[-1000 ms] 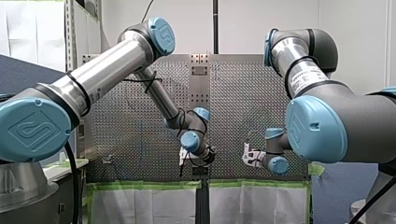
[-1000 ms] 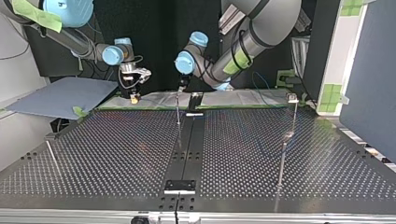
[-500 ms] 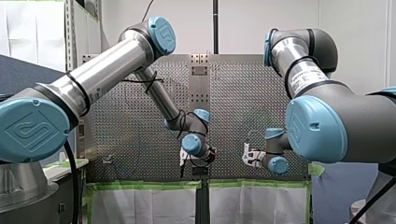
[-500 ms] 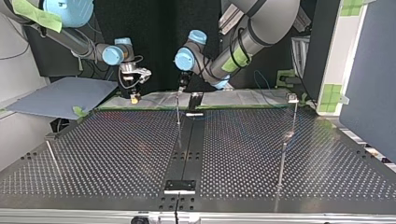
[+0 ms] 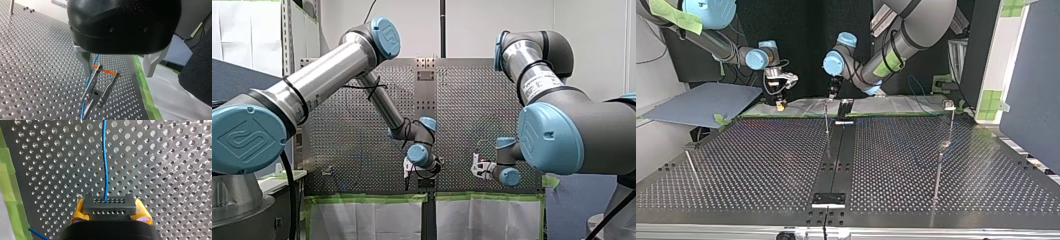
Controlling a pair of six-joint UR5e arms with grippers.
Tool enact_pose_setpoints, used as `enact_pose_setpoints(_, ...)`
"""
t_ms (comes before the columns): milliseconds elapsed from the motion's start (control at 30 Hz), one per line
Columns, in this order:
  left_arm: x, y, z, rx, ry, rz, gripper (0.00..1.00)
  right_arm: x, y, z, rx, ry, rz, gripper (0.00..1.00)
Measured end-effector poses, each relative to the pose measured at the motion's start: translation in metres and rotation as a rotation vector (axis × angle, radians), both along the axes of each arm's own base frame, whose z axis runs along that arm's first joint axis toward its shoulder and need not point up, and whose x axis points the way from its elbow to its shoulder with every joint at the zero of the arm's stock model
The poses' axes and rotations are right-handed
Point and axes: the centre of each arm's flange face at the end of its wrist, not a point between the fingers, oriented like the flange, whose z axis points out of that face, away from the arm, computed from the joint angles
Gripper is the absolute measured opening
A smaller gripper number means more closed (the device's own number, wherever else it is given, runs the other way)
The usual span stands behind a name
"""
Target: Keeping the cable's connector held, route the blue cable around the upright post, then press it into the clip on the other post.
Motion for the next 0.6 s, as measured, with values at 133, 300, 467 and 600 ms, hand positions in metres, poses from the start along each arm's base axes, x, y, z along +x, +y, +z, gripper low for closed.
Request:
enact_pose_setpoints(133, 0.000, 0.000, 0.000, -0.001, 0.000, 0.001, 1.00, 0.000, 0.000, -0.001, 0.001, 0.000, 0.000, 0.00)
enact_pose_setpoints(300, -0.001, -0.001, 0.000, 0.002, -0.002, 0.004, 1.00, -0.001, 0.000, -0.001, 0.003, 0.008, -0.005, 0.00)
enact_pose_setpoints(467, -0.009, -0.006, 0.001, 0.018, -0.010, 0.011, 1.00, -0.006, 0.001, 0.001, 0.013, 0.047, -0.020, 0.00)
enact_pose_setpoints(600, -0.026, -0.019, 0.003, 0.028, -0.020, 0.007, 1.00, -0.008, 0.005, 0.010, 0.010, 0.079, -0.014, 0.00)
